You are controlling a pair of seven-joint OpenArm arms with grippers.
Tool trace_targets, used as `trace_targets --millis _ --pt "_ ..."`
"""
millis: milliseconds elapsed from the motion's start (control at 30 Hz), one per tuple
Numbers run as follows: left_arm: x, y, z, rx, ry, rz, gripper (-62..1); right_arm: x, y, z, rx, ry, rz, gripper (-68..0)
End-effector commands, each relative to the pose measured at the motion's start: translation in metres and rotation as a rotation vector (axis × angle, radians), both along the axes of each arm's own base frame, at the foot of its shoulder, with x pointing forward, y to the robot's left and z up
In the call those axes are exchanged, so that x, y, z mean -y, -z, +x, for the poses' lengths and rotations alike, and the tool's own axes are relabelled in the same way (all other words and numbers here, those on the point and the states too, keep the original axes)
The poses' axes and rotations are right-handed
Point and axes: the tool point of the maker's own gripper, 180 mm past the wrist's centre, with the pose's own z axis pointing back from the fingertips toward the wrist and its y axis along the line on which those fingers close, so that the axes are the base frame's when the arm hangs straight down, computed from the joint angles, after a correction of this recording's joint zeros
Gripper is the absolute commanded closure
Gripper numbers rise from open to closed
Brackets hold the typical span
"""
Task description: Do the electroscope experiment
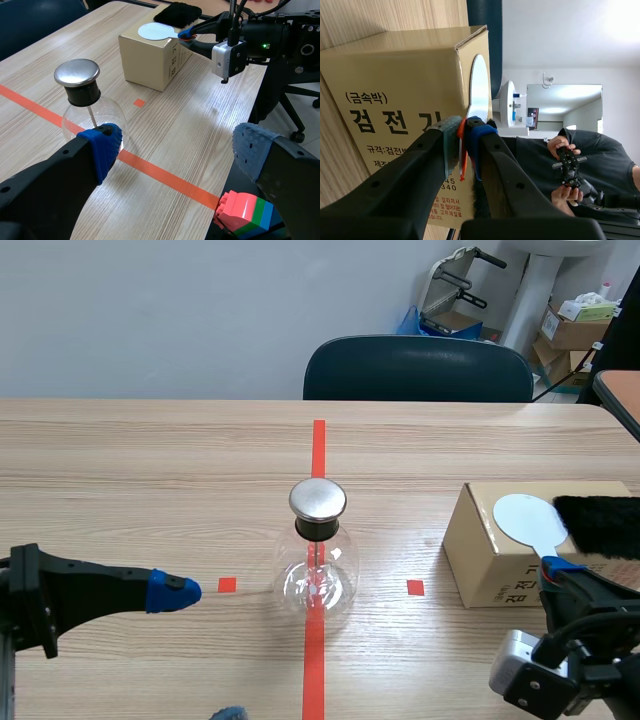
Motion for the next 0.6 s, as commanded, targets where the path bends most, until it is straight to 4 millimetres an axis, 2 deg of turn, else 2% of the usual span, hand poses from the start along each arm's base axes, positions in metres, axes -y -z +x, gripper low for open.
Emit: trace_targets --millis 0,567 --pt "0.0026 -0.0051 0.0008 0.005 0.002 -0.018 -48.2 0.0038 -0.0091 0.0074 0.035 0.002 -0.009 -0.8" --pt "0.0027 -0.0050 0.0012 0.004 -0.001 -0.018 -48.2 0.0056 -0.0089 0.0078 0.035 0.013 -0.011 -0.8"
